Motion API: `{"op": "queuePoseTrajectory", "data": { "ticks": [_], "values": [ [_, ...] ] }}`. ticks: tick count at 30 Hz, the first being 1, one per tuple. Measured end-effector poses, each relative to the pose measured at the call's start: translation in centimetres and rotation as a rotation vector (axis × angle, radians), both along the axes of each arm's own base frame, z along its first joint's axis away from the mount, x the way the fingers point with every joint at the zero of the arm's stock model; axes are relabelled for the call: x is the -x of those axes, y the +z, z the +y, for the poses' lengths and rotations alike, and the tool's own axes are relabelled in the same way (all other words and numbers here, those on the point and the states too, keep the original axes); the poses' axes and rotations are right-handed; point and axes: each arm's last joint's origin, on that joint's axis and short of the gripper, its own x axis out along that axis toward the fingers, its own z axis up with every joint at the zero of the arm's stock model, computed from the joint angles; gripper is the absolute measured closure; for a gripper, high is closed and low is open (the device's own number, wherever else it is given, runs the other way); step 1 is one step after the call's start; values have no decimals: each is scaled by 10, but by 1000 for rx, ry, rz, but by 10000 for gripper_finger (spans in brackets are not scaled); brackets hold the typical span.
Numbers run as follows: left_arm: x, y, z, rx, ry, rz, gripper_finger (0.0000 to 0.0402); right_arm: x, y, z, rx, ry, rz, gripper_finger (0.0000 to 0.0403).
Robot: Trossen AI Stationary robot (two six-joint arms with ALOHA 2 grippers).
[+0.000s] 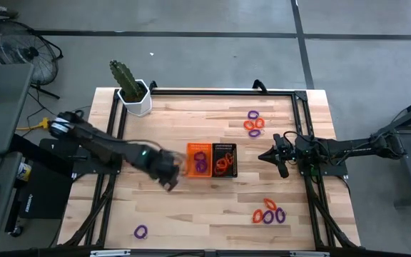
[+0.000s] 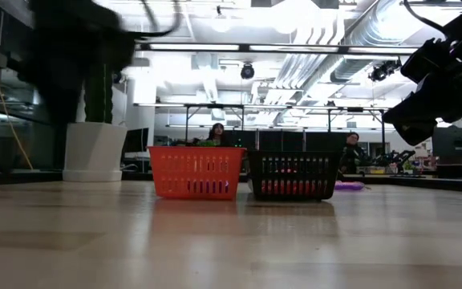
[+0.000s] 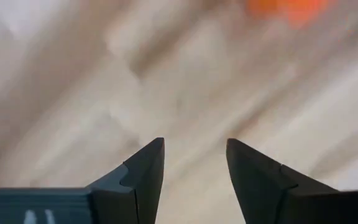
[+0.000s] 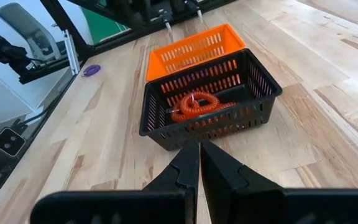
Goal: Sort spring keychains
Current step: Put the violet spring keychain into the orange bin
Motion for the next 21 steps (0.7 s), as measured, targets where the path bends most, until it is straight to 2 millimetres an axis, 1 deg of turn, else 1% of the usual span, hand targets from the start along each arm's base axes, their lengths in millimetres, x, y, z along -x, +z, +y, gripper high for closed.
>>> {"op": "queuePoseTrajectory", "data": {
  "ticks": [2,7,10,15,21],
  "values": [
    [18,-7,-13,36,4,82,232,0,0,0,0,0,2,391],
    [45,-16,-46,77,21,180,232,0,0,0,0,0,1,391],
    [53,-16,-64,113,18,165,232,0,0,0,0,0,0,391],
    [63,-17,-82,137,29,154,232,0,0,0,0,0,1,391],
    [66,-28,-104,161,37,148,232,0,0,0,0,0,0,391]
  ]
}}
